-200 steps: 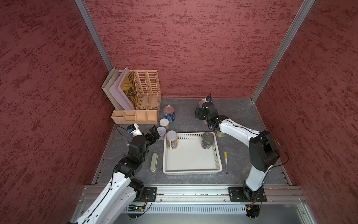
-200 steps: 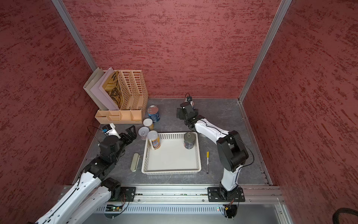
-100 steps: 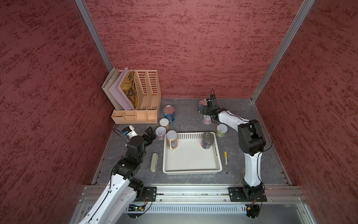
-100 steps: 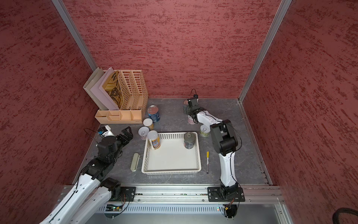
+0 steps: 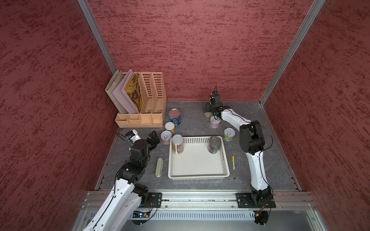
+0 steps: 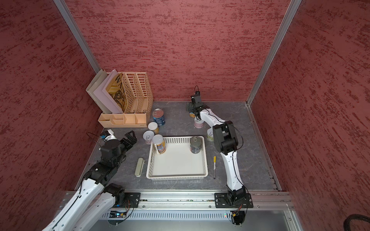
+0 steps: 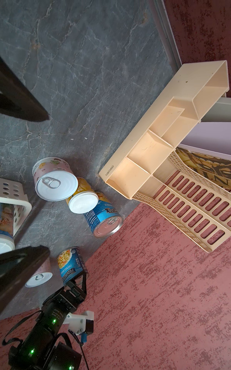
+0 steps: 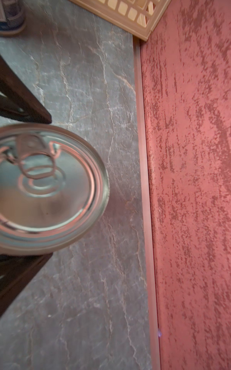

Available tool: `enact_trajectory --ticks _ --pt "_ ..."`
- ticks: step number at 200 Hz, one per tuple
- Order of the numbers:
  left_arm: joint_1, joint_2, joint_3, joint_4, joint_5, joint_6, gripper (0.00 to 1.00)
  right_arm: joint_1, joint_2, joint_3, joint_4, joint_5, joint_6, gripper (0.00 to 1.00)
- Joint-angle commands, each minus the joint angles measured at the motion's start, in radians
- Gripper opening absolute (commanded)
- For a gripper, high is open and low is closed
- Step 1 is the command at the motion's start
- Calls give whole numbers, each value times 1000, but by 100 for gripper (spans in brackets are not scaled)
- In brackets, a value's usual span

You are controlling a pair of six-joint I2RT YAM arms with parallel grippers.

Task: Put the canned food in the basket
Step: Pick up the canned food from the center of the board.

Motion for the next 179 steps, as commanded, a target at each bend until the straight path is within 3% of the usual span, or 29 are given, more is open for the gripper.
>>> enact_trajectory --ticks 1,88,179 --pt "15 3 20 -12 16 -13 100 -6 49 79 -67 -3 -18 98" --pt "59 31 25 -33 58 -36 100 -8 136 225 -132 1 -36 97" --pt "112 63 31 -52 110 -57 100 -11 118 213 -129 23 -54 55"
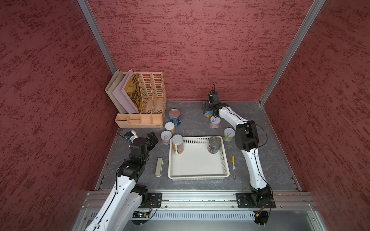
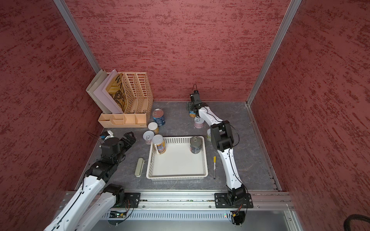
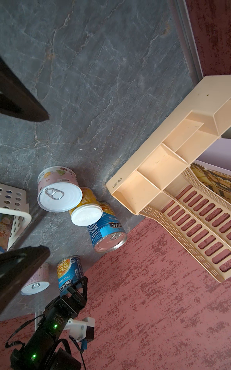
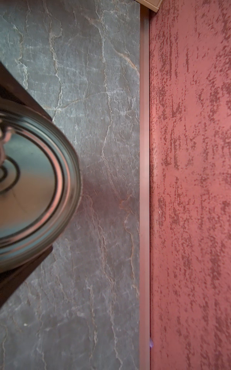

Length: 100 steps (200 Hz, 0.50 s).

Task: Put the canned food in the basket
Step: Pick up the canned food from the center of the board.

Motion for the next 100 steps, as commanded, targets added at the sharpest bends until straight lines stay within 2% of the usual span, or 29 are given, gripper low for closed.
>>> enact_trajectory --ticks 1,49,100 --pt "17 6 28 -19 19 -13 100 -3 -6 10 -6 16 -9 55" --pt "56 45 43 -37 73 -25 100 -2 -97 -100 79 32 -28 48" --pt "94 110 72 -69 116 -46 100 -1 -156 -145 104 20 -20 43"
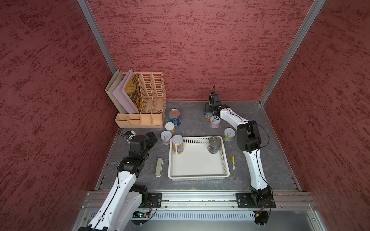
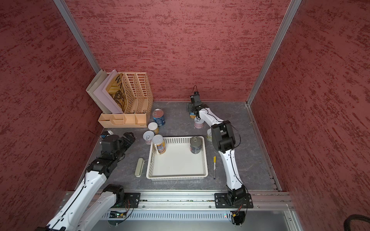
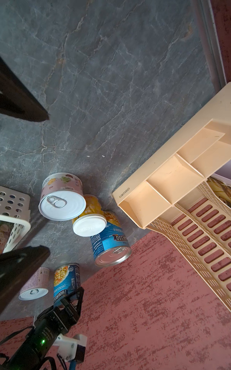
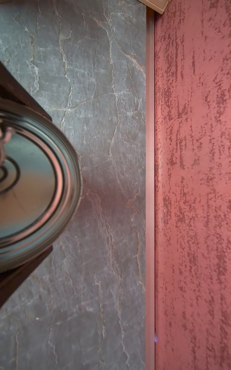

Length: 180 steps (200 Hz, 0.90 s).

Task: Put the canned food in the basket
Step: Pick up the canned food from the center of the board.

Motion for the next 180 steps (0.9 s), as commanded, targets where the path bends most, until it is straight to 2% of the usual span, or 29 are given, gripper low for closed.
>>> enact_trajectory --ticks 1,106,141,156,180 --pt "17 23 43 -33 27 -18 100 -1 -86 -17 45 12 -6 43" --pt "21 220 217 -210 34 -41 100 2 -305 -201 127 20 7 39" --pt "22 254 264 -186 96 37 100 14 -380 -266 131 15 38 36" --pt "27 276 290 -184 163 93 100 22 -414 -280 114 18 44 35" --pt "29 295 295 -192 187 86 100 44 -463 -280 64 42 43 34"
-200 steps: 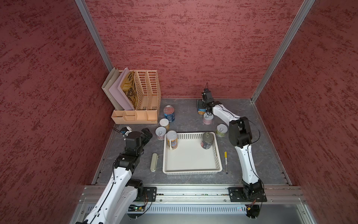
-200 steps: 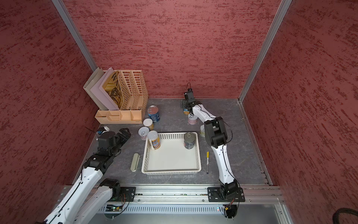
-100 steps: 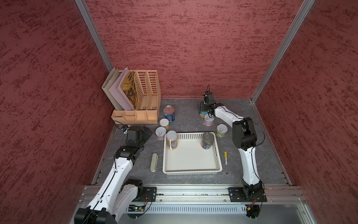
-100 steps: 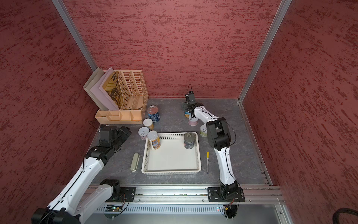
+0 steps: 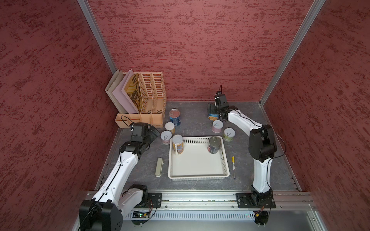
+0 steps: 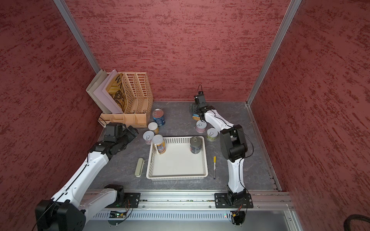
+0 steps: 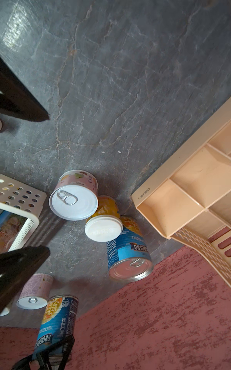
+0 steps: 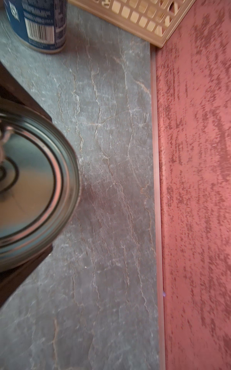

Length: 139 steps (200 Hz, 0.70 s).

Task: Put the canned food in the basket
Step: Pick up the canned food from the center of the board.

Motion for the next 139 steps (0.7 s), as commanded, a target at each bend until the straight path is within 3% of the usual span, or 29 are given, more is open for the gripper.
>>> enact_trajectory --ticks 1,63,139 --pt "11 10 18 -6 56 38 100 28 -131 26 66 41 12 34" --pt "15 -85 -52 37 22 51 100 120 -312 -27 -37 139 -42 33" --pt "60 -144 -105 91 135 53 100 250 -605 -205 -73 187 -62 32"
